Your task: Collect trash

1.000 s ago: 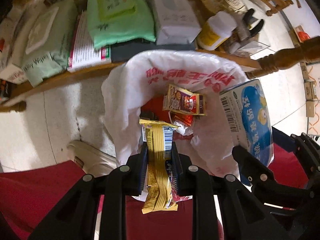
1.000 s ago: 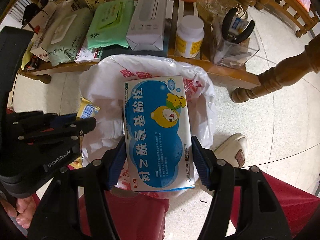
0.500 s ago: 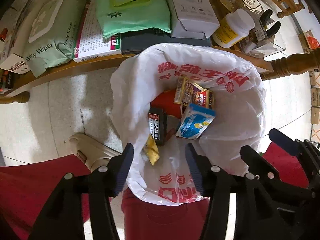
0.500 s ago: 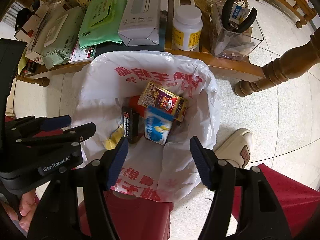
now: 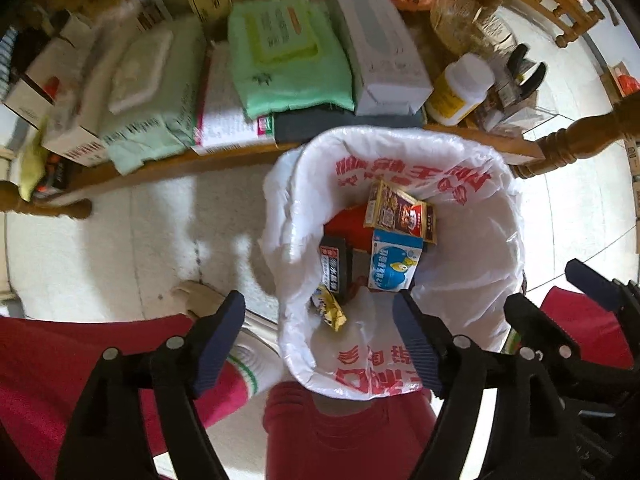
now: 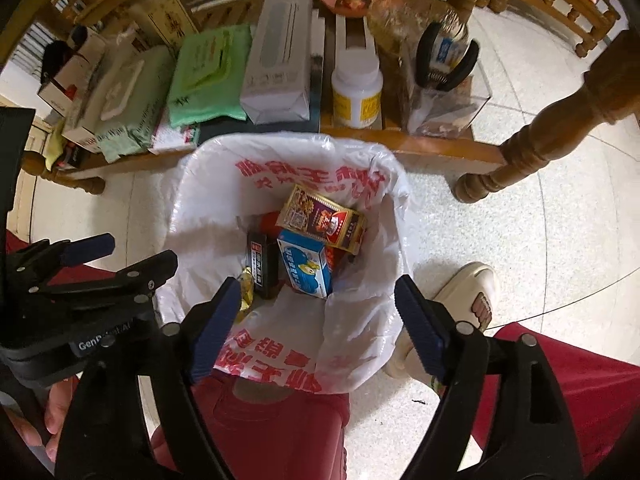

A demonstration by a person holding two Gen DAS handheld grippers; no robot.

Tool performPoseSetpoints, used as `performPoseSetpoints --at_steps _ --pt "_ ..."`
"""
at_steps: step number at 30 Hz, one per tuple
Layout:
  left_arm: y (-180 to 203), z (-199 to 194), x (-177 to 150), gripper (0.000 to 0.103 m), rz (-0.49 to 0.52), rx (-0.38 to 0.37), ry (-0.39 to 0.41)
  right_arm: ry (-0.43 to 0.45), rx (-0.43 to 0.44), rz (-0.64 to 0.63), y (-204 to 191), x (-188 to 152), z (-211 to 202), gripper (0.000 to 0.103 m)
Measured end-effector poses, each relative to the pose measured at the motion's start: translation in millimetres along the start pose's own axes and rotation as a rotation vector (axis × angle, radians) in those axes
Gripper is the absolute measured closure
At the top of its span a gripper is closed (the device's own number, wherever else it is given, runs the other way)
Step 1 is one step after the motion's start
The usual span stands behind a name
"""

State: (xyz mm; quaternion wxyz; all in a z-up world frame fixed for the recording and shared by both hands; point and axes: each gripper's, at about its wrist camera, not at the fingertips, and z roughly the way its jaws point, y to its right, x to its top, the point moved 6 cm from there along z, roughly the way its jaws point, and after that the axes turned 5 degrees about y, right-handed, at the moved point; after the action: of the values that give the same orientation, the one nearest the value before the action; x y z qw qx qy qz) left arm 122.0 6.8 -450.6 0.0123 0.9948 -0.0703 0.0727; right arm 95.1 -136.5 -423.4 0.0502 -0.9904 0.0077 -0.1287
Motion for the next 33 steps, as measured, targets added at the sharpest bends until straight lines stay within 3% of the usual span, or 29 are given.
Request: performPoseSetpoints --at_steps 8,16,24,33 --pt "0.4 -53.9 -7.5 0.027 0.000 0.032 0.126 0.121 -0.014 -0.004 -3.3 -3.7 -51.7 0.024" --pt "12.2 -129.9 -17.6 0.026 0.007 0.054 0.303 0.282 -0.040 0.014 -3.9 -14.0 -125.1 0.019" --pt "24.6 -230.1 -11.9 0.023 -0.017 0.043 0.514 0.532 -0.067 0.003 -3.3 -3.9 -229.6 0.017" --pt "27.7 -341.7 -10.1 0.010 -0.041 0.069 0.763 0.787 -0.119 0.017 -1.2 0.3 -339.0 0.007"
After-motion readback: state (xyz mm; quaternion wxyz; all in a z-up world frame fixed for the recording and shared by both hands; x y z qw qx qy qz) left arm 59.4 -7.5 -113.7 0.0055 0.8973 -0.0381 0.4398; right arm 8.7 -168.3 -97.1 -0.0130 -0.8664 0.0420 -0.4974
